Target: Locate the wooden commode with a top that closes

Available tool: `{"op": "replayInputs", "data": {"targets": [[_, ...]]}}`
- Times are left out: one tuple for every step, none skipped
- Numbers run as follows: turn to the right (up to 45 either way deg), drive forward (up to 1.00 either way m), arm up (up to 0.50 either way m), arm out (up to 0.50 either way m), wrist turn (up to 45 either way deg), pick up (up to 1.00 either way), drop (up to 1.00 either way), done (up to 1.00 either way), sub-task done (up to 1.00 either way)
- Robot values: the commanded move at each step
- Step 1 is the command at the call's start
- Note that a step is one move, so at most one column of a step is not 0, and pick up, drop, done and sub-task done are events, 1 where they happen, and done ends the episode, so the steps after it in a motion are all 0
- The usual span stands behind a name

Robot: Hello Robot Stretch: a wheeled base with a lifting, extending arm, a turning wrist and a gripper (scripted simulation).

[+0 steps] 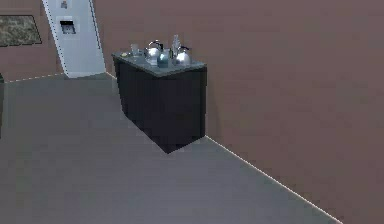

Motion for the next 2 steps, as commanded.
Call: {"op": "replayInputs", "data": {"targets": [[0.0,0.05,0.0,0.0,0.0,0.0,0.0,0.0,0.0],[-45.0,0.0,0.0,0.0,0.0,0.0,0.0,0.0,0.0]]}}
